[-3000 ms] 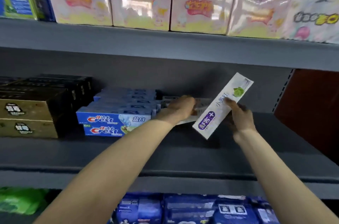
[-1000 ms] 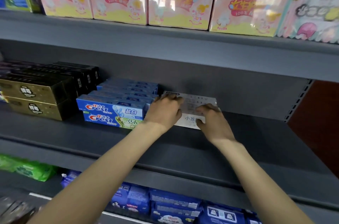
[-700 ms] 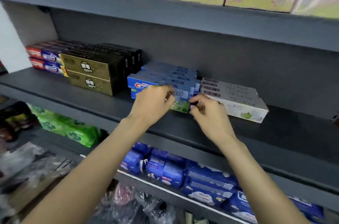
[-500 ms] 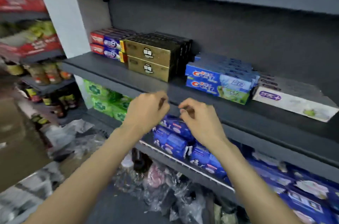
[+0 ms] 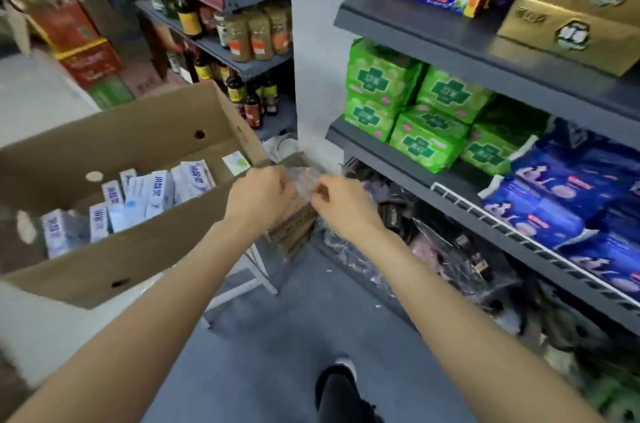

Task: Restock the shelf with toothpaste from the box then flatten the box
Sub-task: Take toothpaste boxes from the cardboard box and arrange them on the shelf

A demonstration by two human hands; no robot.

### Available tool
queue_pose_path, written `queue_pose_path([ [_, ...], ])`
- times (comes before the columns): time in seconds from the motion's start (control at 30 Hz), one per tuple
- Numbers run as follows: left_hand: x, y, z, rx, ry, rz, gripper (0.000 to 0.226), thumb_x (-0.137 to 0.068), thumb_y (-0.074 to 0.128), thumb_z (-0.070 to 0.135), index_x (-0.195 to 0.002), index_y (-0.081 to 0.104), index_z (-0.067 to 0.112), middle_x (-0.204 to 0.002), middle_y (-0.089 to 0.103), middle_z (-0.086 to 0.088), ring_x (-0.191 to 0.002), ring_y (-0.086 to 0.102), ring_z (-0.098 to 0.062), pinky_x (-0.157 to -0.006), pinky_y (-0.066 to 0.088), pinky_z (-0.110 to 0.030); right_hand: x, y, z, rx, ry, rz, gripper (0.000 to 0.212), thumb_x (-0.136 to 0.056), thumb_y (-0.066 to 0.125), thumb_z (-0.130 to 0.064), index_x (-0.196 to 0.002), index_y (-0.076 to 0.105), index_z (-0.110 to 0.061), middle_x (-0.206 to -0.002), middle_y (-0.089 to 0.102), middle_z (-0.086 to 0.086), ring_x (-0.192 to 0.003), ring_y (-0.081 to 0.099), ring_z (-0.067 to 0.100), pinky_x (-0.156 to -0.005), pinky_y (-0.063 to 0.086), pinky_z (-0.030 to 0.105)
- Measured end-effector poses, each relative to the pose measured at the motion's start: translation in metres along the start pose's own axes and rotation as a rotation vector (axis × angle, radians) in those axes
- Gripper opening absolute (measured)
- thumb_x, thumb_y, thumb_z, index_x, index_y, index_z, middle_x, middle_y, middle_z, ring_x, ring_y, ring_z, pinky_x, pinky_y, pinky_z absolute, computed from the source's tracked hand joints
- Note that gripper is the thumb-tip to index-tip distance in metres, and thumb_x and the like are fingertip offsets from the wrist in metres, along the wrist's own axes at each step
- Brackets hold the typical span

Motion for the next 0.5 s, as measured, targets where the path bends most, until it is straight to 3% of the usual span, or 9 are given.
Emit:
queue_pose_path([
  [0.2,-0.058,-0.006,-0.117,-0.102,-0.230,-0.099,0.025,-0.092,0.041,0.011,-0.105,0.062,0.007,-0.108,0.064,-0.014,-0.099,0.059,-0.033,-0.069,0.041,-0.033,-0.089,0.070,-0.066,-0.054,-0.083,-0.085,0.021,-0.088,0.050,-0.009,-0.095,0.069,-0.008,-0.100,0.069,0.010,-0.094,0.062,0.027,-0.077,0.048,0.033],
  [0.37,-0.105,0.010,-0.219,-0.098,-0.273,-0.262,0.031,-0.091,0.050,0.019,-0.118,0.056,0.005,-0.125,0.056,-0.015,-0.118,0.050,-0.032,-0.094,0.045,-0.039,-0.167,0.123,-0.103,-0.048,-0.033,-0.185,0.024,-0.092,0.048,-0.010,-0.101,0.067,0.000,-0.106,0.066,0.017,-0.101,0.059,0.031,-0.082,0.048,0.036],
  [0.5,-0.124,0.034,-0.262,-0.182,-0.219,-0.429,0.051,-0.091,0.055,0.030,-0.135,0.042,0.007,-0.137,0.044,-0.014,-0.130,0.038,-0.031,-0.102,0.040,-0.045,-0.217,0.181,-0.086,0.046,0.114,-0.386,0.036,-0.094,0.048,-0.015,-0.124,0.053,0.003,-0.126,0.056,0.019,-0.114,0.055,0.032,-0.089,0.047,0.034],
])
Point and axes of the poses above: each hand's wrist, its own x-axis away from the middle knuckle, its own y-axis out of the palm, z = x × y, the point moved 7 cm from there along -x, towards the middle knuckle
